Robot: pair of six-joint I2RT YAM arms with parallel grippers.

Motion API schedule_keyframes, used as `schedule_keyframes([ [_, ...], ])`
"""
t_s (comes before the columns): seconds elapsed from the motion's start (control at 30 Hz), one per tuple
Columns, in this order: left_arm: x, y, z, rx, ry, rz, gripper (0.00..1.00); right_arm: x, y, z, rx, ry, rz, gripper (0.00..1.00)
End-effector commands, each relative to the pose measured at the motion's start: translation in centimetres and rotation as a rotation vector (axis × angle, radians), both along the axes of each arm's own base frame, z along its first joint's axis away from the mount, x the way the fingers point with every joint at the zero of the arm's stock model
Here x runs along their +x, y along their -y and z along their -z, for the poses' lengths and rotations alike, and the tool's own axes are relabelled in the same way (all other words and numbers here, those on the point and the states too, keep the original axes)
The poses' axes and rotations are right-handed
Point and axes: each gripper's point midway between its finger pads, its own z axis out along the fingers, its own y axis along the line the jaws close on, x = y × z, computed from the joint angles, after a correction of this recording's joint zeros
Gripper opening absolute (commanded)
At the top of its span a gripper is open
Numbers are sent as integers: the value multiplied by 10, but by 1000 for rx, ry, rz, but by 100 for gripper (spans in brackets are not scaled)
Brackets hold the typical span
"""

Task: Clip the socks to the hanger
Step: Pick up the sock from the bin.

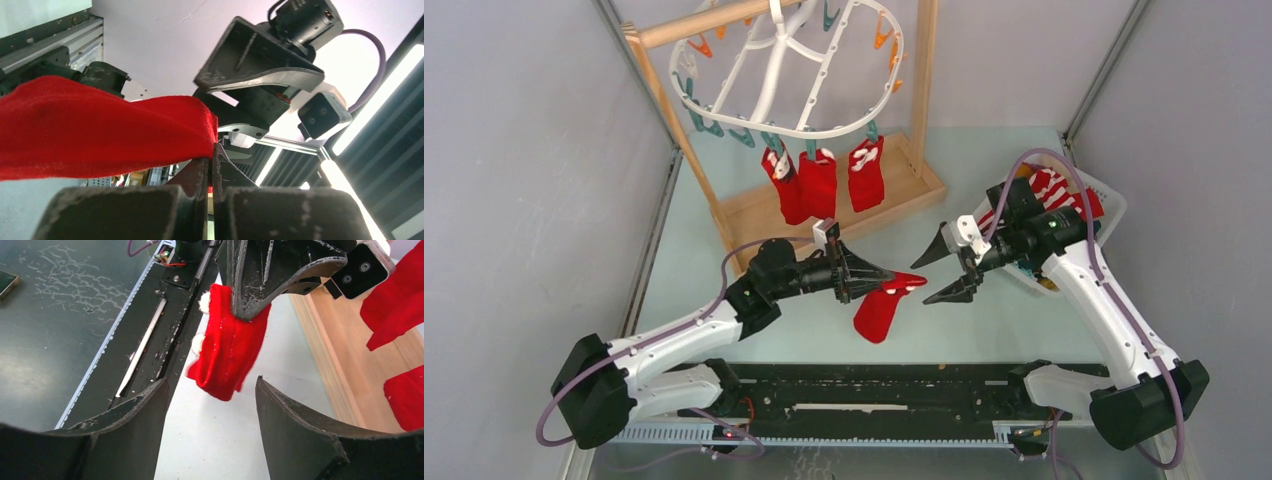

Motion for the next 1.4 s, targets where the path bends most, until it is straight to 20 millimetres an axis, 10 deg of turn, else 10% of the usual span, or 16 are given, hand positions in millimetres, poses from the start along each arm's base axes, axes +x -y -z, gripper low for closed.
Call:
schedule_keyframes([
  [0.0, 2, -8, -9, -52, 0, -37, 0, -5, -5, -2, 5, 16, -17, 71],
  [0.3, 5, -7, -9, -71, -8, -47, 0, 1, -13, -4, -4, -11, -2, 45],
  [0.5, 8, -7, -8, -83, -21, -62, 13, -6, -16, -7, 18, -55, -25, 1],
  [0.83, 0, -32, 4, 89, 522, -99, 90, -3, -12, 11, -80, -241, 84, 0],
  [1.03, 0, -84, 54, 487, 1201, -140, 92, 12, -6, 10, -97, -313, 156, 0],
  [1.37, 15, -102, 5, 457, 1796, -442, 100, 9, -9, -6, -94, -313, 93, 0],
])
